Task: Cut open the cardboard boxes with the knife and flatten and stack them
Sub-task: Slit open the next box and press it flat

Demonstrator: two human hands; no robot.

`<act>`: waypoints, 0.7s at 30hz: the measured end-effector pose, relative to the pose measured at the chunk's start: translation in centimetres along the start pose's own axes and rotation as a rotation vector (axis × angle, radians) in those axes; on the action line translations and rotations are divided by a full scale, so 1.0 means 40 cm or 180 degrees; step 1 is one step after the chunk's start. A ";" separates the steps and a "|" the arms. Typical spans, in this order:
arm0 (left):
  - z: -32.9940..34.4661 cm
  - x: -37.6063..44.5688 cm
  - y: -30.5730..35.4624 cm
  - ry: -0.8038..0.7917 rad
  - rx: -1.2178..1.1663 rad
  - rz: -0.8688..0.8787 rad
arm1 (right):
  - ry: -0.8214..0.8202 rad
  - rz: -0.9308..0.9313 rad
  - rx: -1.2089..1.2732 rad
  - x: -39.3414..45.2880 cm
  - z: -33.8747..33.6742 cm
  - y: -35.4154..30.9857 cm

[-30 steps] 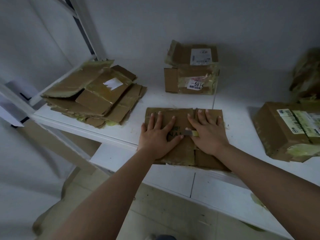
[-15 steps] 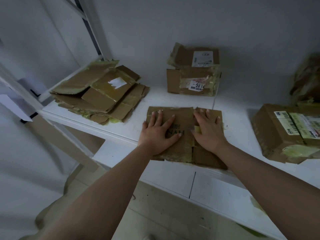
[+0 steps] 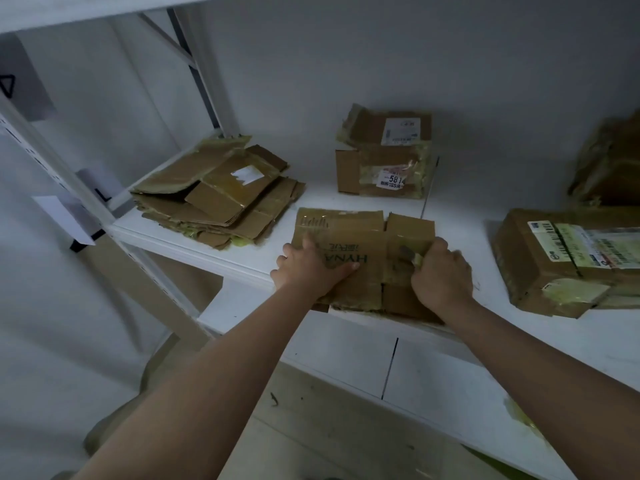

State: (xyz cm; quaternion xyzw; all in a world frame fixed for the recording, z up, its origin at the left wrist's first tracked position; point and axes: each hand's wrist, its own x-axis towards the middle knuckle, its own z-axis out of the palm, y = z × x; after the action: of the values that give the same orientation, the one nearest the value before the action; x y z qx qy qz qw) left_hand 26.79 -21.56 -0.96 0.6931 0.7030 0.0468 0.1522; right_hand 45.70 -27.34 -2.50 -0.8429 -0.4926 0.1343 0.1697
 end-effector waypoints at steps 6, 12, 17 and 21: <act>-0.039 -0.016 -0.020 0.0185 0.0006 0.0154 | 0.0333 0.0193 0.0933 -0.002 -0.012 -0.045; -0.162 0.039 -0.053 0.0788 0.0366 0.0383 | 0.0557 0.0442 0.1303 0.044 -0.046 -0.171; -0.334 0.152 -0.143 0.1549 0.0854 0.0657 | 0.0748 0.0312 0.1578 0.078 -0.055 -0.384; -0.457 0.261 -0.282 0.1642 0.0766 0.0691 | 0.0801 0.0045 0.1648 0.097 -0.049 -0.571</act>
State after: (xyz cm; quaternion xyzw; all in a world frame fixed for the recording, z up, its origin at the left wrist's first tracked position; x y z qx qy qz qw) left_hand 10.92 -8.97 11.72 0.7425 0.6408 0.1536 -0.1204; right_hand 30.38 -13.80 8.61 -0.7850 -0.4112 0.1511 0.4381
